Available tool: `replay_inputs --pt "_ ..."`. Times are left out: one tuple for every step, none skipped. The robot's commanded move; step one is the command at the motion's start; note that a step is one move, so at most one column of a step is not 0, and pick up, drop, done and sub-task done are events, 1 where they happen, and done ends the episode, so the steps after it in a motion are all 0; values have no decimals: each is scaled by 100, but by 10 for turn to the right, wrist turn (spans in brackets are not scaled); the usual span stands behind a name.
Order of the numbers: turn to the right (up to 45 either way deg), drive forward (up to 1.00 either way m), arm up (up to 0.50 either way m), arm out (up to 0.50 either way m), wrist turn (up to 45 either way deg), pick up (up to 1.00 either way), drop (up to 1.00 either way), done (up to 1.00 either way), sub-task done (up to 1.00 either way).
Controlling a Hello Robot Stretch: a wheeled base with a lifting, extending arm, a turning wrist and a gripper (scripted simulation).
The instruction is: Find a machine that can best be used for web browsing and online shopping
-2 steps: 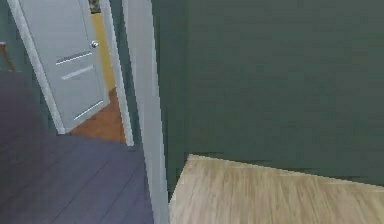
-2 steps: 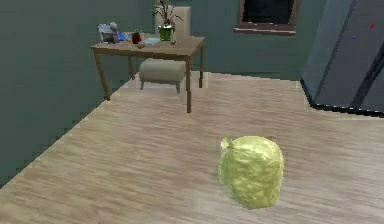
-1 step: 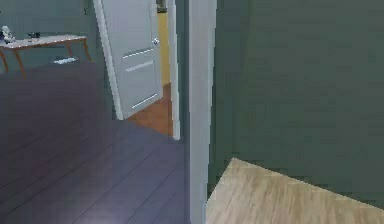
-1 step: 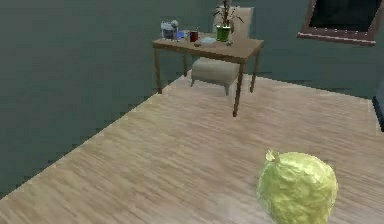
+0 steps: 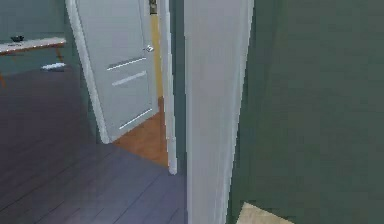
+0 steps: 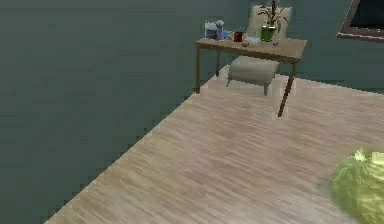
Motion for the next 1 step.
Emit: replay_inputs --pt "-450 0 0 0 0 0 0 0 0"
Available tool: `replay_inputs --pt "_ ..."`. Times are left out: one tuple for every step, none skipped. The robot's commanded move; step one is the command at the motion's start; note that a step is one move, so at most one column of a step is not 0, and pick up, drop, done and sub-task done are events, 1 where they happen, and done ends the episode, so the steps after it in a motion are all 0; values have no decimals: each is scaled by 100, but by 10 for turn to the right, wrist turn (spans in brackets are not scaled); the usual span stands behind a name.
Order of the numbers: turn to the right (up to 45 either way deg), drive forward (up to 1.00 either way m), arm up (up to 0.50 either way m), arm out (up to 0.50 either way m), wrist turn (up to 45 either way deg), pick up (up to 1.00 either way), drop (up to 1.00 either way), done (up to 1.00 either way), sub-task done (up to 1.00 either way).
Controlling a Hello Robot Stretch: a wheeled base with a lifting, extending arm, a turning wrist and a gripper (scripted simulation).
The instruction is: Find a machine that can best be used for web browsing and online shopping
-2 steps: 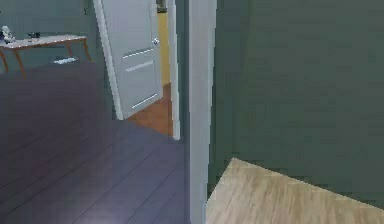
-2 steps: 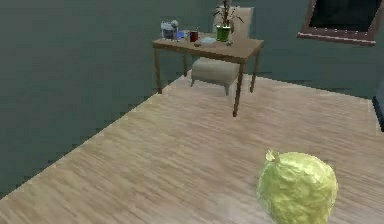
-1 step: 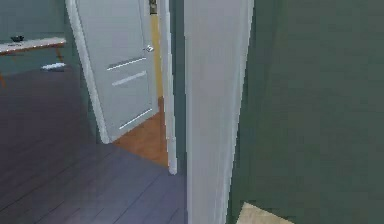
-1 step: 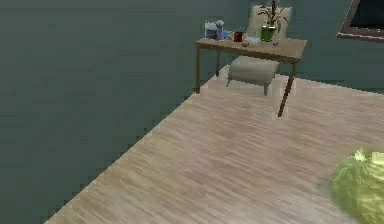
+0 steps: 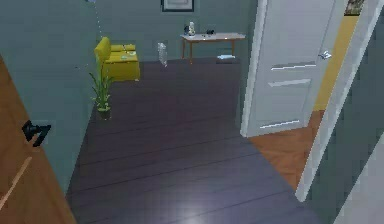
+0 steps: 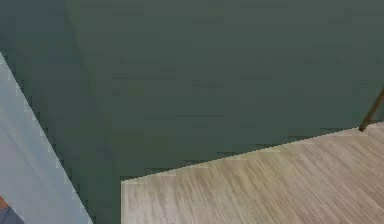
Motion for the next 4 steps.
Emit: replay_inputs --pt "-90 0 0 0 0 0 0 0 0" --pt "0 100 0 0 0 0 0 0 0" --pt "0 100 0 0 0 0 0 0 0" --pt "-30 0 0 0 0 0 0 0 0"
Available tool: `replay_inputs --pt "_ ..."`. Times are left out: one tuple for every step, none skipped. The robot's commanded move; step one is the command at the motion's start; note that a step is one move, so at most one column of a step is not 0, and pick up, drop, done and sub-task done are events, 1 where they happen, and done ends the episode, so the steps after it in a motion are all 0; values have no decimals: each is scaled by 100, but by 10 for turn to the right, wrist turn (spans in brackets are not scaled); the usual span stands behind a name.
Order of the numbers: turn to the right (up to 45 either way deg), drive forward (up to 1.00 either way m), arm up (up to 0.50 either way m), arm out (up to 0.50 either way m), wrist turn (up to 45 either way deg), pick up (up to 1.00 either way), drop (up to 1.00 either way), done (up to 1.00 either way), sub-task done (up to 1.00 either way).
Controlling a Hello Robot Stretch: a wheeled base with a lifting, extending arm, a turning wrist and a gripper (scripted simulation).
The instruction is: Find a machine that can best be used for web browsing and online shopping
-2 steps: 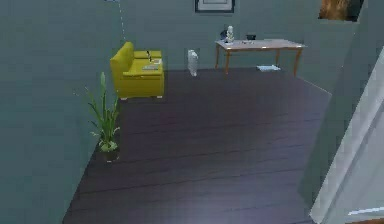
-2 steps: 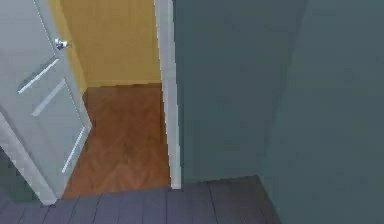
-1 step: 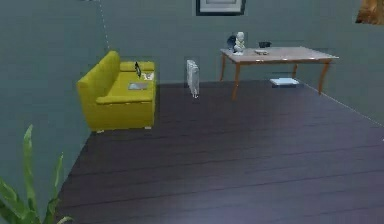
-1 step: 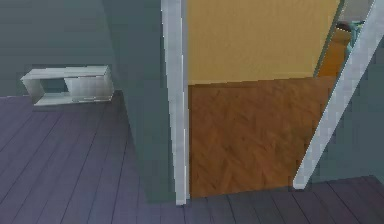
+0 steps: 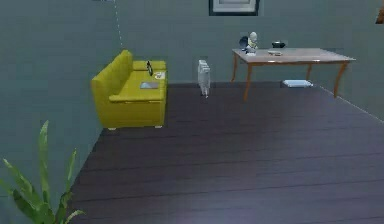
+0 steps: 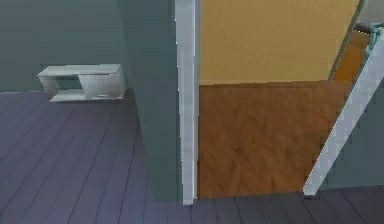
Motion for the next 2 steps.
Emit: replay_inputs --pt "0 100 0 0 0 0 0 0 0" --pt "0 100 0 0 0 0 0 0 0"
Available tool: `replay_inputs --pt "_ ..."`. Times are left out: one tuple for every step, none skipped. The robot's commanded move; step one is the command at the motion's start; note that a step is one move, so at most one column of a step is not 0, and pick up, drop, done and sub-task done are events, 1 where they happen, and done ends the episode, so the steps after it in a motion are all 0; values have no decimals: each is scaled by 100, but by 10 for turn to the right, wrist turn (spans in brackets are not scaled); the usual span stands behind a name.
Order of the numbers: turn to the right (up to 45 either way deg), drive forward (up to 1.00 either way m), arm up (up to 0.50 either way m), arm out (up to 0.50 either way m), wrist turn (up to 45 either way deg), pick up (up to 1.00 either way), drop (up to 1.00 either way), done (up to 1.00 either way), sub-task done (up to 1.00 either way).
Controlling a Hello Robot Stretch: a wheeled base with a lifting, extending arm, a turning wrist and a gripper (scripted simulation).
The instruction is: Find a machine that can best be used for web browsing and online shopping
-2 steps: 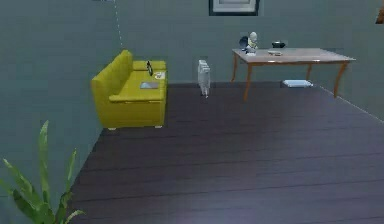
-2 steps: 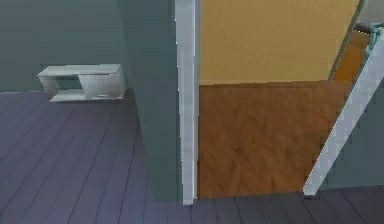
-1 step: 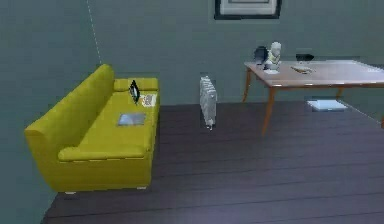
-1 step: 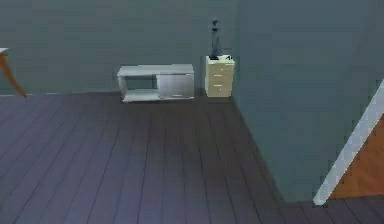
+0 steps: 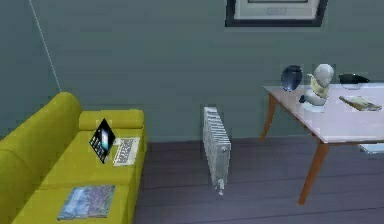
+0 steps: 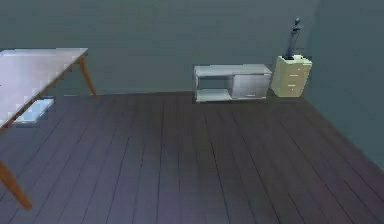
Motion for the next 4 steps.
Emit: replay_inputs --pt "-90 0 0 0 0 0 0 0 0" --pt "0 10 0 0 0 0 0 0 0" --pt "0 50 0 0 0 0 0 0 0" --pt "-240 0 0 0 0 0 0 0 0"
